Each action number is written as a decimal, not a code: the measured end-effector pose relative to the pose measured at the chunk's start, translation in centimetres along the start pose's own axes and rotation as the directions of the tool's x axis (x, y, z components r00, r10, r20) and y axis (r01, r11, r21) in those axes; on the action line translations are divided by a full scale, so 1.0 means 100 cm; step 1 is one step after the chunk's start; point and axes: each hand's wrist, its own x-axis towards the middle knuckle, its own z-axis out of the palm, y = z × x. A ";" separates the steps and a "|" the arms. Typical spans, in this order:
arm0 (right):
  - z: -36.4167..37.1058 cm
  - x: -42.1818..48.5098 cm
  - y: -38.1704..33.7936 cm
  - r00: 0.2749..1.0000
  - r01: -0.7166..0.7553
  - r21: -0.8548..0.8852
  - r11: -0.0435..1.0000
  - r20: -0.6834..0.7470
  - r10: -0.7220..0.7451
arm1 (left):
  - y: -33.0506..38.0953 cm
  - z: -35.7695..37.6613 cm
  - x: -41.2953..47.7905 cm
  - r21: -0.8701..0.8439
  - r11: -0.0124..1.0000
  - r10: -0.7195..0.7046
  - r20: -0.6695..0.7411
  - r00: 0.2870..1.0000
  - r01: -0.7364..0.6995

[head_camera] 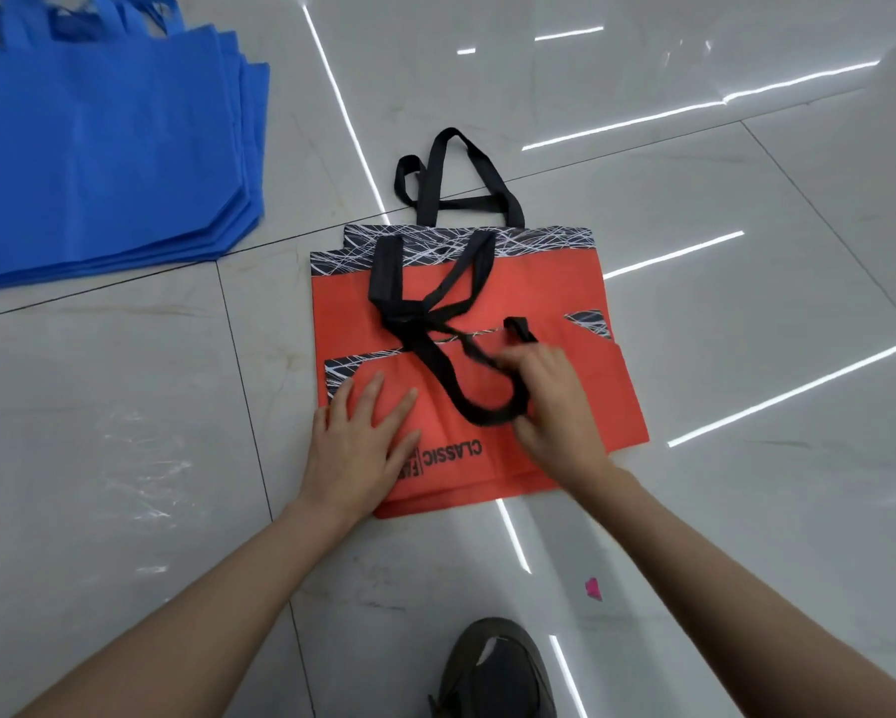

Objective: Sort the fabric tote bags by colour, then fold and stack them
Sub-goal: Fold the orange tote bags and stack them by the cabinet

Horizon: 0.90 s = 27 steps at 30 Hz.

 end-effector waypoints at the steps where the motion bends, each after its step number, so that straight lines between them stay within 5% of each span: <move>1: 0.005 -0.017 0.006 0.999 0.034 -0.081 0.996 0.037 -0.031 | 0.001 0.000 0.000 0.006 1.000 -0.004 -0.007 1.000 0.005; 9: 0.026 -0.096 0.026 0.988 -0.042 -0.423 0.905 0.114 0.100 | 0.017 -0.023 -0.005 0.063 0.996 -0.050 -0.173 0.984 0.062; 12: 0.025 -0.101 0.032 0.987 -0.096 -0.386 0.918 0.084 0.139 | 0.016 -0.035 0.005 0.017 0.997 -0.066 -0.240 0.968 0.072; 15: 0.020 -0.097 0.039 0.981 -0.114 -0.254 0.960 0.127 0.150 | 0.019 -0.042 0.027 -0.184 0.979 0.035 -0.266 0.963 -0.086; 17: 0.016 -0.095 0.044 0.980 -0.096 -0.216 0.972 0.149 0.130 | 0.024 -0.038 0.048 -0.393 0.918 -0.007 -0.151 0.989 -0.054; 20: 0.009 -0.092 0.050 0.977 -0.101 -0.160 0.982 0.169 0.128 | 0.037 -0.029 0.071 -0.580 0.789 -0.183 0.092 0.979 0.202; 25: -0.003 -0.080 0.059 0.968 -0.098 -0.135 0.986 0.217 0.126 | 0.050 -0.021 0.080 -0.419 0.821 -0.337 0.193 0.921 0.388; 27: -0.006 -0.078 0.062 0.969 -0.077 -0.162 0.984 0.219 0.112 | 0.051 -0.022 0.080 -0.546 0.755 -0.319 0.177 0.931 0.362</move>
